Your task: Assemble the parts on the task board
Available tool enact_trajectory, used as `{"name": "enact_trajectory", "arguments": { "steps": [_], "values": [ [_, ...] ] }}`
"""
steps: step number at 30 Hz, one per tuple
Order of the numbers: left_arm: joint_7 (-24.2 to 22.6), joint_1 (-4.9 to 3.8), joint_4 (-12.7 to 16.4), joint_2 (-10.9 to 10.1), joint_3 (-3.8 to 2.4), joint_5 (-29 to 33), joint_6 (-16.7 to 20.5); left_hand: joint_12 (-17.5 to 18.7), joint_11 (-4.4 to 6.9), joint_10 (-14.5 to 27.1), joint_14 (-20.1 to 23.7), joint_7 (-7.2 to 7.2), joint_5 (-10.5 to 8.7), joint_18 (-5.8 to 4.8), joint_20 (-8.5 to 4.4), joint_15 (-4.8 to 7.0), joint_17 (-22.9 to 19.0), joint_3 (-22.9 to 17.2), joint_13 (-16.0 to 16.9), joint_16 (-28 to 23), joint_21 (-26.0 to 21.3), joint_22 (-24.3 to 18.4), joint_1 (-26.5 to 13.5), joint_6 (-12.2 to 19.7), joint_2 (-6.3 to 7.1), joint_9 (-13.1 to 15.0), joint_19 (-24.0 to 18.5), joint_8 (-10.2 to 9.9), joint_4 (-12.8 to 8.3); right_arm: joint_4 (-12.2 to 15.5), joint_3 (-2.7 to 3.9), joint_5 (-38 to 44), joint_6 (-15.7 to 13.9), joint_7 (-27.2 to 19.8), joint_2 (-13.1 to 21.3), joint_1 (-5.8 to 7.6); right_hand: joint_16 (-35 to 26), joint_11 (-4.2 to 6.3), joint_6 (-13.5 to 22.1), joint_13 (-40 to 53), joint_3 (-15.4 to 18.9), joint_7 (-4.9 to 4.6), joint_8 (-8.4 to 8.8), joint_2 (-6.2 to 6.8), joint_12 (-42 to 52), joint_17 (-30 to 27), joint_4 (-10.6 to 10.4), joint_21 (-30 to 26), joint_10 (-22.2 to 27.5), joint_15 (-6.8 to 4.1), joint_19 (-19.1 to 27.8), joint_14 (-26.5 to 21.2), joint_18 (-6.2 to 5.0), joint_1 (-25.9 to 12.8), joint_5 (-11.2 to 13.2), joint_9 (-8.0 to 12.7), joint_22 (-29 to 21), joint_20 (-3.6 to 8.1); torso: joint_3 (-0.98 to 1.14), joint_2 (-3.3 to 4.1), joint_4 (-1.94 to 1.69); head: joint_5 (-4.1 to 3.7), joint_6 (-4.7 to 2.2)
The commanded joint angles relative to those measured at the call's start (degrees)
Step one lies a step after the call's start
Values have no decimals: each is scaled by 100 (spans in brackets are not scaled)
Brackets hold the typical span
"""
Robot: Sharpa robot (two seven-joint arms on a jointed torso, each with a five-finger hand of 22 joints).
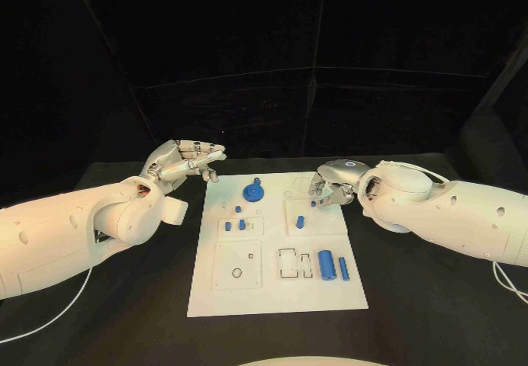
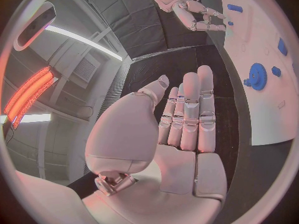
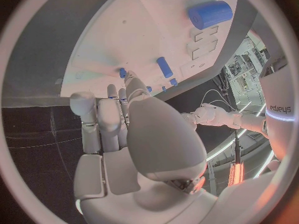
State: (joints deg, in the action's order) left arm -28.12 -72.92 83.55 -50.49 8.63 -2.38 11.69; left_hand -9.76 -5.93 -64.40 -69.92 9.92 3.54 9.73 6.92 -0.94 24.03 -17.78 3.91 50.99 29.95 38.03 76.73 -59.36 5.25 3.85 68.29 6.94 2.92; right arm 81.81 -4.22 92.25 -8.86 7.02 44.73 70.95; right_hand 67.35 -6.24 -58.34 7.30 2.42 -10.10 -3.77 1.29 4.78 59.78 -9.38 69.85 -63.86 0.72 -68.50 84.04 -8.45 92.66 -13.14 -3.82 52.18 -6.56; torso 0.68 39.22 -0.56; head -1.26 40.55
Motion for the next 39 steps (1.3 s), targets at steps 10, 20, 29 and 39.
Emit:
{"name": "enact_trajectory", "arguments": {
  "steps": [10, 20, 29, 39],
  "values": [
    [-129, -2, 33, -13, -3, 108, -57, 48, -25, 12, 8, 41, 25, 75, 0, -28, -12, -1, -8, -36, -42, -30, 66, 42, -25, -12, 46, -54, -34, -125, -1, -31, 153, 2, -139, -73, 85, 15, -12, -148, -364, -3, 0, -78, -51, 30, 58, 90, -32, 25, -24, 79, 103, 189, 175, -4, 74, -45, 0, -7, -1, 29, 1],
    [-110, 0, 37, -30, -3, 108, -82, 65, -45, 56, 18, 62, 31, 72, 8, -42, -20, -1, -11, -39, -72, -59, 86, 92, -25, -13, 55, -78, -49, -161, -1, -83, 288, 43, -205, -121, 139, 31, -103, -292, -743, 18, -2, 2, -57, 28, 36, 199, -145, 9, -84, 81, 128, 133, 182, -6, 230, -31, -1, -5, 0, 42, 14],
    [-116, 0, 38, -34, -3, 108, -114, 69, -53, 78, 29, 71, 63, 72, 12, -47, -26, -22, -10, -40, -92, -79, 117, 107, -47, -10, 60, -83, -65, -189, -1, -54, 399, 206, -240, -160, 171, 53, -173, -350, -1100, 35, -2, 88, -52, -8, 42, 323, -238, -6, -172, 88, 159, 65, 218, -7, 413, -19, 2, -1, 3, 50, 40],
    [-122, 0, 40, -40, -2, 108, -117, 69, -55, 82, 31, 73, 65, 71, 13, -48, -27, -23, -10, -40, -94, -82, 115, 109, -48, -10, 60, -84, -64, -178, -1, 379, 355, 465, -259, -202, 247, 89, -293, -353, -1724, 65, -7, 308, -43, -35, 124, 493, -377, -30, -287, 90, 202, -121, 264, -12, 668, 3, 1, -4, 0, 38, 69]
  ]
}}
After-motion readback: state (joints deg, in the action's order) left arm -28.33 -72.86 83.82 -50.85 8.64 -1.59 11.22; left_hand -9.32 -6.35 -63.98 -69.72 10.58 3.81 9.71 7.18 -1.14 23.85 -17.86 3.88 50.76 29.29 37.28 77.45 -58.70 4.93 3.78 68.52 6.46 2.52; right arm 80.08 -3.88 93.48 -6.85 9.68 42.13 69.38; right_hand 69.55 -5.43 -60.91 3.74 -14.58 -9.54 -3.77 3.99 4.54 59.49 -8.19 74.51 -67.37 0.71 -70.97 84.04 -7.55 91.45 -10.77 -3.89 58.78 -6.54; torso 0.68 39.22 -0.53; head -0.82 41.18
